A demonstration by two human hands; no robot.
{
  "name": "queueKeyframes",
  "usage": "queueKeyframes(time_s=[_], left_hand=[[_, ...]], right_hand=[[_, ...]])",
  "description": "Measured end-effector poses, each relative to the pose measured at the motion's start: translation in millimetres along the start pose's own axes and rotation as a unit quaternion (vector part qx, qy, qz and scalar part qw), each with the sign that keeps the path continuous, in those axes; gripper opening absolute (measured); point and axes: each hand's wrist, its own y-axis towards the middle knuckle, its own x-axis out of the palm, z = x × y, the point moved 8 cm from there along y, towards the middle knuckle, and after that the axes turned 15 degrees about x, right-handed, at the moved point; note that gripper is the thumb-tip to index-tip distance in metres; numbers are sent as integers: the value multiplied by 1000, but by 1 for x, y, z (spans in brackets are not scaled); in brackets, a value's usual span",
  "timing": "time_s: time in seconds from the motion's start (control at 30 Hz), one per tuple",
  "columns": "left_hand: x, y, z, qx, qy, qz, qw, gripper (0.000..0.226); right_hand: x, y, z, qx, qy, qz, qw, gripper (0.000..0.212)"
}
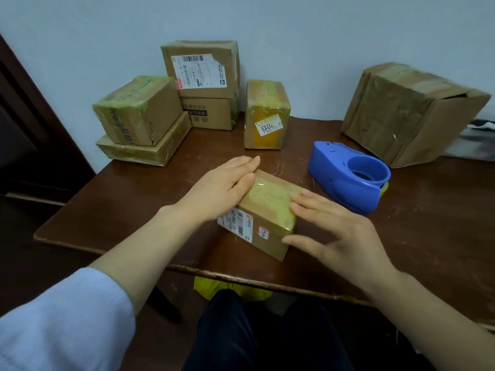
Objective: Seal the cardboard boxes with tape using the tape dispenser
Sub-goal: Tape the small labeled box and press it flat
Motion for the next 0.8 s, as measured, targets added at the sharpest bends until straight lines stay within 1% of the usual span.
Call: queueKeyframes(time_s=[0.07,0.1,0.13,0.17,0.2,0.27,0.37,0.43,0.5,0.57,0.63,0.67,0.7,0.73,0.77,0.8], left_hand=[[-1,-4,-9,-70,-106,77,989,53],[0,-7,-13,-106,-150,114,976,58],[2,-10,-16,-139,-183,142,963,62],[5,-13,-18,-166,-208,165,950,64],[8,-16,-20,-188,-224,185,938,66],[11,-21,-22,-216,-223,219,925,67],[7,-26,-22,-240,-177,273,915,55],[6,-31,-21,-249,-178,320,897,50],[10,-38,-20,-265,-214,370,864,46],[12,-42,-19,-266,-242,413,837,42],[14,-46,-19,-256,-276,436,817,39],[16,-48,-18,-243,-313,431,811,38],[19,-49,-16,-221,-356,409,811,40],[25,-50,-13,-194,-393,370,819,46],[29,-52,-9,-169,-411,328,834,55],[31,-55,-6,-149,-407,292,852,63]], right_hand=[[-1,4,8,101,103,19,989,49],[5,8,11,167,160,1,973,55],[18,11,16,239,202,-36,949,66],[30,14,20,289,218,-61,930,74],[39,19,23,316,218,-65,921,74],[44,29,28,335,230,-19,914,61],[37,30,34,356,291,77,885,46],[34,23,40,372,360,132,846,43],[37,14,43,383,423,166,804,40],[41,7,43,391,461,181,776,31],[42,2,44,389,495,190,753,20],[42,2,44,380,509,187,749,18],[43,2,45,368,519,175,752,19],[45,3,46,354,524,151,760,24],[48,4,48,344,519,110,775,35],[52,6,47,334,502,54,796,53]])
